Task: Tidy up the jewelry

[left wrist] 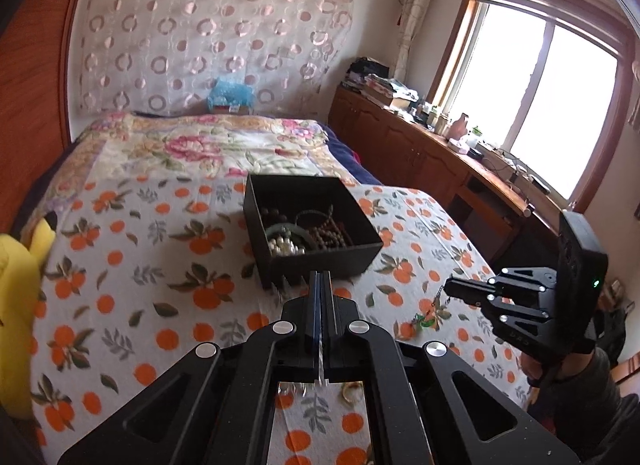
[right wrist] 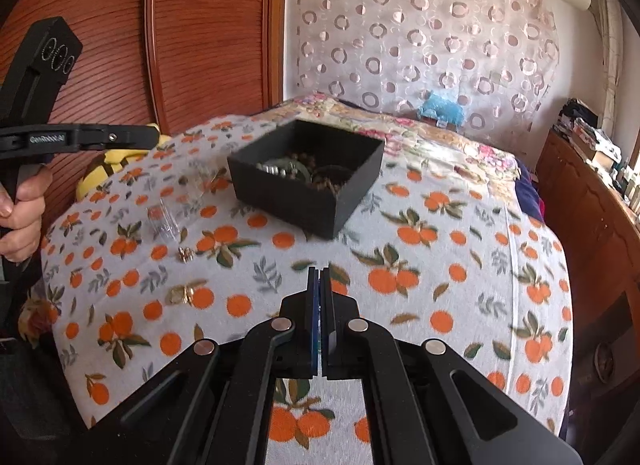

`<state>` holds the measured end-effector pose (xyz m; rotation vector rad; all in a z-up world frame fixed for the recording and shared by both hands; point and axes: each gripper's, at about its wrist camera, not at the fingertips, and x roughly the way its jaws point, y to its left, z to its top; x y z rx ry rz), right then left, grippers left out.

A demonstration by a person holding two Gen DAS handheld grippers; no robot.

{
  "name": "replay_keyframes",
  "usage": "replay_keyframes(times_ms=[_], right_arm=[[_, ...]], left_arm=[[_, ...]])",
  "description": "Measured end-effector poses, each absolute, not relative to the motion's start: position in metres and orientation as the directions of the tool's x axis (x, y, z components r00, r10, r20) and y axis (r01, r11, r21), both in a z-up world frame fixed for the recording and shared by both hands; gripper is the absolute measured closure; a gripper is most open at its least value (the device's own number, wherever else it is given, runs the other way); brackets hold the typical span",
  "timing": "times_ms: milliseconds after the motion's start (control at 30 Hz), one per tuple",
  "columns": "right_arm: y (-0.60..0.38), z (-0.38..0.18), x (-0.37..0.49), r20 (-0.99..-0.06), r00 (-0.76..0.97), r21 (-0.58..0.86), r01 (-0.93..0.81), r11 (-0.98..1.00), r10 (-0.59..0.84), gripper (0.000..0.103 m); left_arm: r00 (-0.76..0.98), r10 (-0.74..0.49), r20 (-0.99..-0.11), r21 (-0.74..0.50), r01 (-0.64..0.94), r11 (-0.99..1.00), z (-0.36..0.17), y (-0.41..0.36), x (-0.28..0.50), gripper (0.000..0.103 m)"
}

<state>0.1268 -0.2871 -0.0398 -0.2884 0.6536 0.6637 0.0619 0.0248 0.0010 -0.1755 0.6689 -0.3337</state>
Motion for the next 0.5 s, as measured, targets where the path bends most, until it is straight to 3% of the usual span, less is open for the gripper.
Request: replay_keyframes(times_ms=[400, 433, 467, 500], right_arm=[[-0.281, -0.037, 0.125, -0.640, 0.593, -0.041, -0.661, 0.749, 0.488, 0.102], [-0.282, -0.038, 0.125, -0.642, 0.592, -0.041, -0.660, 0.750, 0.486, 0.102], [-0.282, -0.039, 0.125, -0.644, 0.592, -0.040, -0.658, 0.752, 0.484, 0.102], [-0.283, -0.040, 0.125, -0.644, 0.593, -0.039, -0.657, 0.753, 0.483, 0.102]], left_arm=[[0.714, -0.286, -0.639, -0.203, 0.203, 0.958, -0.032, 0.031, 0.051, 0.101], [0.702, -0.286, -0.652, -0.199, 0.206, 0.958, -0.038, 0.030, 0.052, 0.091], [0.687, -0.291, -0.666, -0.200, 0.212, 0.957, -0.045, 0.029, 0.053, 0.068], [0.675, -0.287, -0.680, -0.190, 0.215, 0.958, -0.052, 0.027, 0.053, 0.057]])
